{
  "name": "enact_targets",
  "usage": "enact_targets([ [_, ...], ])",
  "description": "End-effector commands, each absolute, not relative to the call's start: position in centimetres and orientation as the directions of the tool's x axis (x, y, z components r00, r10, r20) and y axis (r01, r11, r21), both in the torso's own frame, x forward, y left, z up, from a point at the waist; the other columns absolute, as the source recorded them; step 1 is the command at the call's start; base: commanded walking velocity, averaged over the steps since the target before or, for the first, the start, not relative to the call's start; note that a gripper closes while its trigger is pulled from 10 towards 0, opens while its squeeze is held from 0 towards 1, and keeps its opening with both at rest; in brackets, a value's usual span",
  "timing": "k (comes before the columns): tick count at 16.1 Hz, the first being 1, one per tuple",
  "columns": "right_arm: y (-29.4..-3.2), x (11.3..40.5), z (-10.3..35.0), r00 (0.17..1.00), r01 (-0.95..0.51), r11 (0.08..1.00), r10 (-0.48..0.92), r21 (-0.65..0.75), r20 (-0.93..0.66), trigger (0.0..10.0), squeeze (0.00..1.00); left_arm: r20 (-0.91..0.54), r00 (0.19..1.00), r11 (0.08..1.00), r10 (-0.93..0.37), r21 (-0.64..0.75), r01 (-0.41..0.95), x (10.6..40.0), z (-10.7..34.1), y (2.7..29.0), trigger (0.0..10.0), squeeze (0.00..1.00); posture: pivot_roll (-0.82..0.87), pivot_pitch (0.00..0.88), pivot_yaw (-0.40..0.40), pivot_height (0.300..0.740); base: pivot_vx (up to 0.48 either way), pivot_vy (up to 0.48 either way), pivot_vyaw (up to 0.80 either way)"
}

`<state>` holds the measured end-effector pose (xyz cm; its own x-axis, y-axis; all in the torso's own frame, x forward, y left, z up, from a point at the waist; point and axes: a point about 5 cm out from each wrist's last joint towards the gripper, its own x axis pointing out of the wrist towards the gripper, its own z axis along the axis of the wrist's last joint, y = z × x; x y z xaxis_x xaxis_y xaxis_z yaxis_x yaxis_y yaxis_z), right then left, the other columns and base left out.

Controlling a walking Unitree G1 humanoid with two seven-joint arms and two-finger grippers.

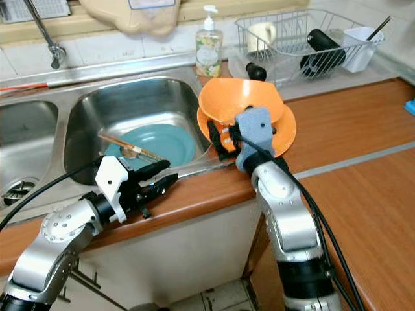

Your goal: Kitchen organization

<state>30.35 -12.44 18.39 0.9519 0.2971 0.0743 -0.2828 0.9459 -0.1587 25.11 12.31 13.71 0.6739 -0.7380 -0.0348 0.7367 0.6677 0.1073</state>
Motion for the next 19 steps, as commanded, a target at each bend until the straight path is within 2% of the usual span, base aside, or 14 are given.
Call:
enact_targets([
  [1,-13.2,30.7,18.4,0.967,-0.231,0.961,0.244,-0.153,0.071,10.0,0.0,-0.037,0.672,0.664,-0.739,0.128,0.737,25.1,14.1,12.4,10.0,0.0,0.01,0.0,0.079,0.74,0.0,0.0,0.0],
  [5,-15.1,30.7,18.2,0.988,-0.127,0.987,0.135,-0.101,0.075,10.0,0.0,-0.038,0.669,0.661,-0.742,0.125,0.74,25.1,14.0,12.4,10.0,0.0,0.0,0.0,0.083,0.74,0.0,0.0,0.0],
  [8,-15.5,30.4,18.2,0.989,-0.114,0.992,0.118,-0.056,0.084,10.0,0.0,-0.037,0.669,0.661,-0.742,0.124,0.74,25.2,14.0,12.4,10.0,0.0,0.0,0.0,0.084,0.74,0.0,0.0,0.0],
  [9,-15.4,30.4,18.1,0.988,-0.126,0.992,0.127,-0.017,0.083,8.9,0.0,-0.038,0.669,0.661,-0.742,0.124,0.74,25.2,14.0,12.4,10.0,0.0,0.0,0.0,0.085,0.74,0.0,0.0,0.0],
  [10,-15.3,30.4,18.1,0.987,-0.135,0.991,0.134,0.001,0.083,8.9,0.0,-0.038,0.669,0.661,-0.742,0.124,0.74,25.2,14.0,12.4,10.0,0.0,0.0,0.0,0.085,0.74,0.0,0.0,0.0],
  [11,-15.1,30.3,18.0,0.985,-0.16,0.986,0.155,0.053,0.077,2.9,0.0,-0.038,0.669,0.661,-0.742,0.123,0.74,25.2,14.0,12.4,10.0,0.0,0.0,0.0,0.085,0.74,0.0,0.0,0.0],
  [12,-15.0,30.3,17.9,0.984,-0.168,0.984,0.163,0.065,0.073,0.5,0.0,-0.037,0.669,0.661,-0.742,0.123,0.74,25.2,14.0,12.4,10.0,0.0,0.0,0.0,0.085,0.74,0.0,0.0,0.0],
  [13,-14.8,30.2,17.9,0.982,-0.181,0.981,0.177,0.071,0.07,0.0,0.0,-0.037,0.669,0.661,-0.742,0.124,0.74,25.2,14.0,12.3,10.0,0.0,0.0,0.0,0.085,0.74,0.0,0.0,0.0],
  [19,-14.6,30.2,17.7,0.976,-0.215,0.972,0.21,0.092,0.062,0.0,0.0,-0.037,0.67,0.662,-0.742,0.124,0.739,25.2,14.0,12.3,10.0,0.0,0.0,0.0,0.081,0.74,0.0,0.0,0.0],
])
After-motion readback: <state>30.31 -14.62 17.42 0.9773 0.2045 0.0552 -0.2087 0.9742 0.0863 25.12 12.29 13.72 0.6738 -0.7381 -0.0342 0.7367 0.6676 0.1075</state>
